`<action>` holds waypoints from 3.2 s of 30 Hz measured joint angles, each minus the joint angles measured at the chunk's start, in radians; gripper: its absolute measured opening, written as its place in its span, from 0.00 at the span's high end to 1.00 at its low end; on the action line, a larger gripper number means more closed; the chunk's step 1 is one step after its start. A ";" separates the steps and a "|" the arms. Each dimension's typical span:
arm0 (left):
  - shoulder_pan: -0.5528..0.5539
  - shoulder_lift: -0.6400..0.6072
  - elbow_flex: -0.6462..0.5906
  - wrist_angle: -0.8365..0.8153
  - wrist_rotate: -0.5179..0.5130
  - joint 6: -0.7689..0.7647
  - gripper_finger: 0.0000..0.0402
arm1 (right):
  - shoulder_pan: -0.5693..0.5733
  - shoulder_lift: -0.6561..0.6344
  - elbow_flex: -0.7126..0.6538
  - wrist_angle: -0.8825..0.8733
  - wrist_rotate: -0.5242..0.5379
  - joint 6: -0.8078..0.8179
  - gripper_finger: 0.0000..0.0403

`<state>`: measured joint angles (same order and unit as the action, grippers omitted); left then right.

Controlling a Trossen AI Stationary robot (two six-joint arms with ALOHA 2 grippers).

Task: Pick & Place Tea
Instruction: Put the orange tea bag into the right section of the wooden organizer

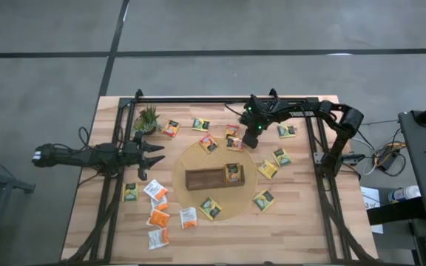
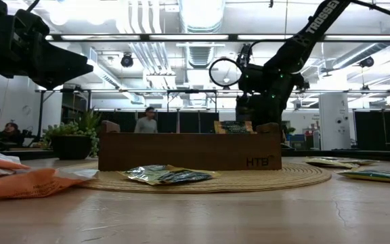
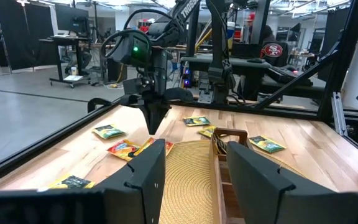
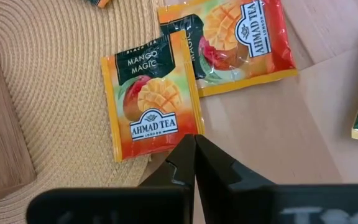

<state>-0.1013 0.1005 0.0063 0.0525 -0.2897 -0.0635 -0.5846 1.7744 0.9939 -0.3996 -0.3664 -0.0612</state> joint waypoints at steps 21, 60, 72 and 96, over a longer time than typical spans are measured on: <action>0.000 0.000 0.000 0.000 0.000 0.000 0.59 | 0.000 0.000 0.000 0.017 0.003 -0.047 0.98; 0.000 0.000 0.000 0.000 0.000 0.000 0.59 | 0.003 0.082 0.003 0.083 0.000 0.033 0.69; 0.000 0.000 0.000 0.000 0.000 0.000 0.59 | 0.012 0.064 -0.002 0.057 0.003 -0.053 0.98; 0.000 0.000 0.000 0.000 0.000 0.000 0.59 | 0.073 -0.281 -0.002 -0.147 0.157 -0.075 0.98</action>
<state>-0.1015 0.1008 0.0063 0.0525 -0.2897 -0.0635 -0.5114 1.4935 0.9924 -0.5465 -0.2091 -0.1361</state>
